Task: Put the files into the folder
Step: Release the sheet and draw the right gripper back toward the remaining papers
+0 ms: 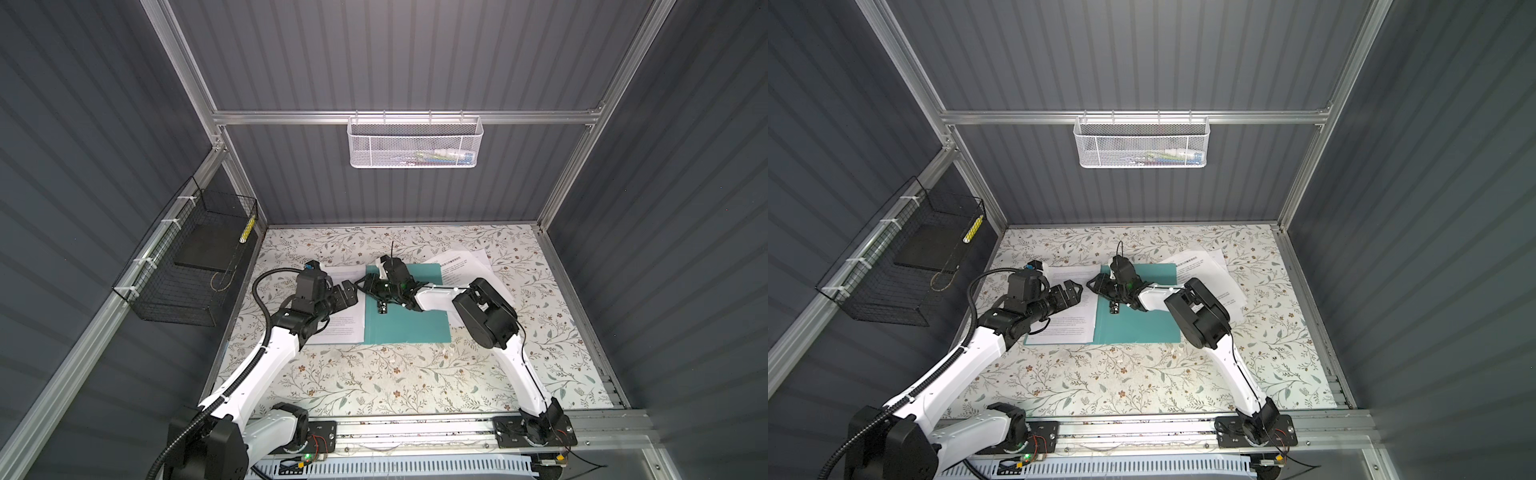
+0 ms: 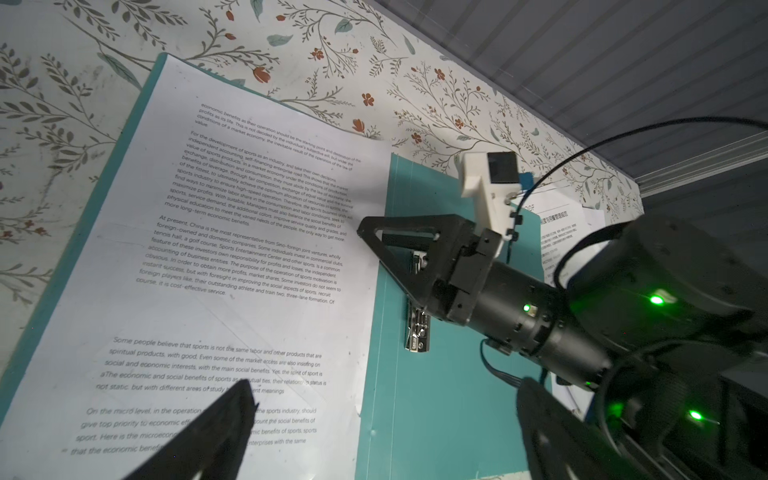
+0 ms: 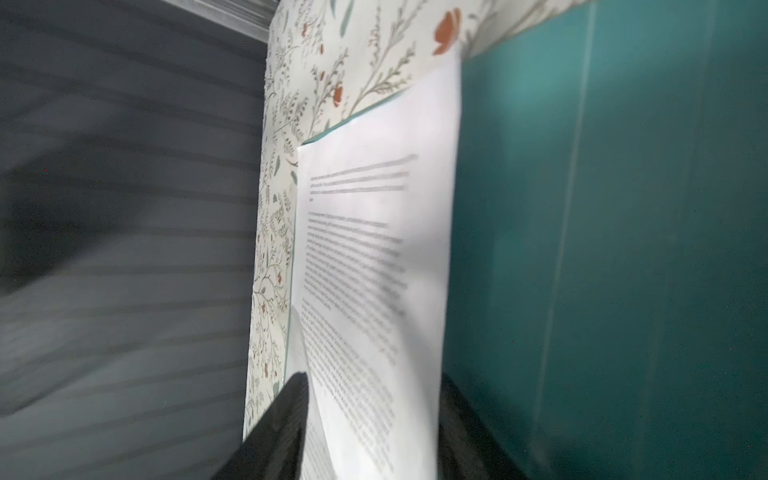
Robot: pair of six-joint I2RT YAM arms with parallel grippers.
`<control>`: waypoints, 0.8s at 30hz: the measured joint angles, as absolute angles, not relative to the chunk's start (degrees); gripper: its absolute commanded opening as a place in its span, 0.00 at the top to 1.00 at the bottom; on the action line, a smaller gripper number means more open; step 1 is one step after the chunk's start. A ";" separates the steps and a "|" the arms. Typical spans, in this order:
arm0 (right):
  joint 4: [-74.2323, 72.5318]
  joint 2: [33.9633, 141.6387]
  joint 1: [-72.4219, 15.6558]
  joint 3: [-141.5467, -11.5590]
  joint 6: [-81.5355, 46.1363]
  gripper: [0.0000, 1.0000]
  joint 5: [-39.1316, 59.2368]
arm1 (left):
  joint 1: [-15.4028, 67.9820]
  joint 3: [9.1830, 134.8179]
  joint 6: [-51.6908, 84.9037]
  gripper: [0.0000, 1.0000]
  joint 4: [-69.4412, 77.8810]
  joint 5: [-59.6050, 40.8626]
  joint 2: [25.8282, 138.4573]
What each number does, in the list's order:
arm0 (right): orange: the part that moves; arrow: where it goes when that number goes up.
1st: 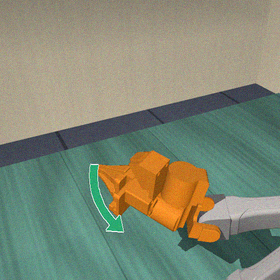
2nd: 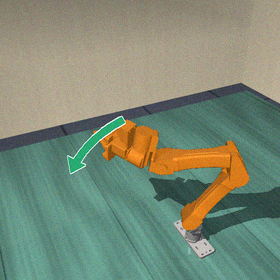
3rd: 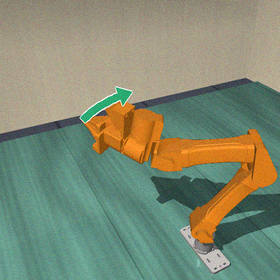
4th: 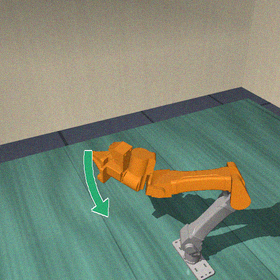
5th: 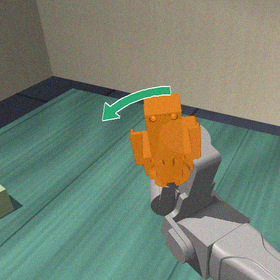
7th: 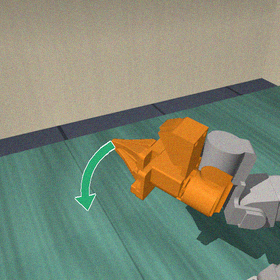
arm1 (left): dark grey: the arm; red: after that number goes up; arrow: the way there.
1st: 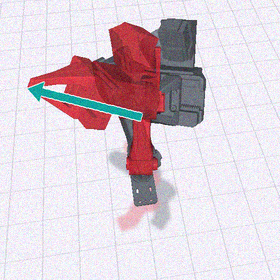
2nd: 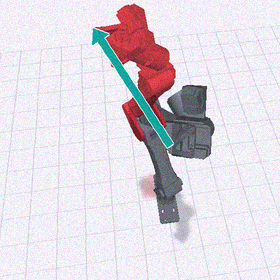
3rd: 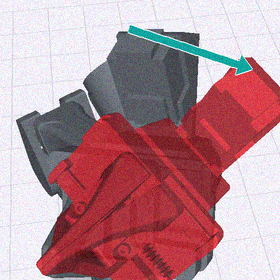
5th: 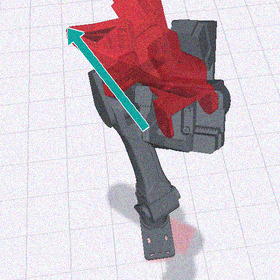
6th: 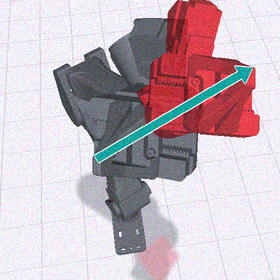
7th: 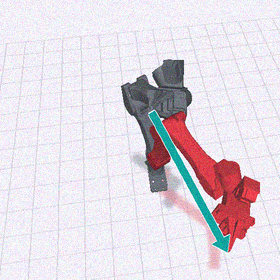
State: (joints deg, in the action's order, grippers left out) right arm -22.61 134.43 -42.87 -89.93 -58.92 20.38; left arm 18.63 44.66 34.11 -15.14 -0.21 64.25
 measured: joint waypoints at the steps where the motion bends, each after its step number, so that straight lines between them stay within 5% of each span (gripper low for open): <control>1: -22.24 132.92 -42.87 -89.30 -58.70 0.41 20.29 | 18.63 44.51 34.11 0.01 -15.16 -0.01 64.25; 9: -15.22 115.20 -41.23 -78.94 -55.05 0.32 18.39 | 18.63 44.29 34.11 0.01 -12.93 0.25 64.36; 12: -7.31 107.26 -38.65 -75.29 -50.65 0.01 17.50 | 18.63 44.23 34.11 0.01 -11.60 0.19 65.06; 17: 5.67 96.01 -35.90 -74.96 -43.55 0.01 12.47 | 18.63 42.89 34.11 0.01 -8.62 -0.84 67.22; 24: -5.72 83.44 -25.82 -58.22 -54.26 0.01 22.00 | 18.65 42.24 34.37 0.00 -5.02 -2.26 71.33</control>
State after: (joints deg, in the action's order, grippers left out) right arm -5.72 83.44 -25.82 -58.22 -54.26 22.00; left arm 18.65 42.24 34.37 -5.02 -2.26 71.33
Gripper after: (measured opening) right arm 0.992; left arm 0.996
